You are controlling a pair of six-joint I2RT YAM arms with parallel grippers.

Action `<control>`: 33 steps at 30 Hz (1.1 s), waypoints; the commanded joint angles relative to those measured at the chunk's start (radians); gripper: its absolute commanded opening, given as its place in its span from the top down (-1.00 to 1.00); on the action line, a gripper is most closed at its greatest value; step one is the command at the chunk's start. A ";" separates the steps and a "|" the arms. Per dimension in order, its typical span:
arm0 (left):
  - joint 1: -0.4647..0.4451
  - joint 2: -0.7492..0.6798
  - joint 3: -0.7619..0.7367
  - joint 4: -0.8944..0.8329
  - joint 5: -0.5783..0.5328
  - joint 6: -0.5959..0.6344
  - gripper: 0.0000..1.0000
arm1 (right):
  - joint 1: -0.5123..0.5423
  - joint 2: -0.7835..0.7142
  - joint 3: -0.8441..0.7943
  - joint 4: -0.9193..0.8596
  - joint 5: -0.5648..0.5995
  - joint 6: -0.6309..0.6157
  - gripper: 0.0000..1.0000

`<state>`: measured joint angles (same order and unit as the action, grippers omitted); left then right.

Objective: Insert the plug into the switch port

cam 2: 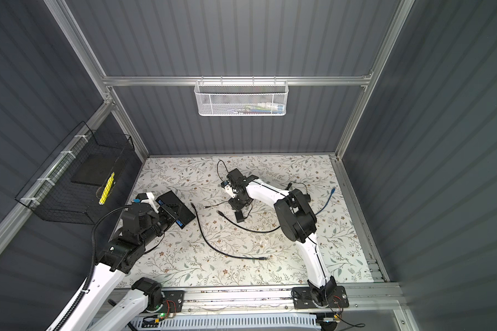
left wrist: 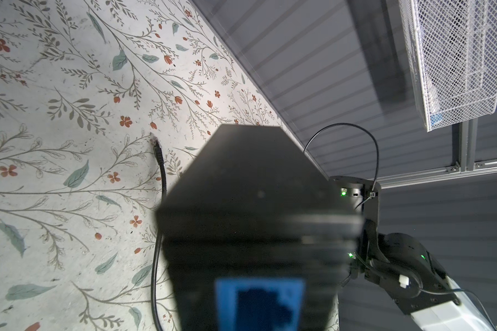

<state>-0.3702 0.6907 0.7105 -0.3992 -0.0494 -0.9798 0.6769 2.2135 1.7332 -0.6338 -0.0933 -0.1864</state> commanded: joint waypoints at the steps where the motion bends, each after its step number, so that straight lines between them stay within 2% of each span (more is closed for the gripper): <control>1: 0.007 -0.026 -0.009 0.040 0.005 -0.010 1.00 | 0.006 0.003 0.003 -0.004 0.004 -0.019 0.09; 12: 0.007 -0.025 0.006 0.034 -0.007 0.002 1.00 | 0.011 0.038 0.026 -0.026 -0.003 -0.038 0.12; 23: 0.007 -0.054 0.066 -0.023 -0.045 0.030 1.00 | 0.010 0.078 0.066 -0.052 -0.006 -0.056 0.23; 33: 0.007 -0.069 0.085 -0.057 -0.067 0.036 1.00 | 0.008 0.007 0.022 -0.037 -0.016 -0.079 0.63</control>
<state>-0.3702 0.6373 0.7586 -0.4538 -0.0994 -0.9676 0.6823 2.2665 1.7771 -0.6575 -0.1028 -0.2520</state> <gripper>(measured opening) 0.268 0.195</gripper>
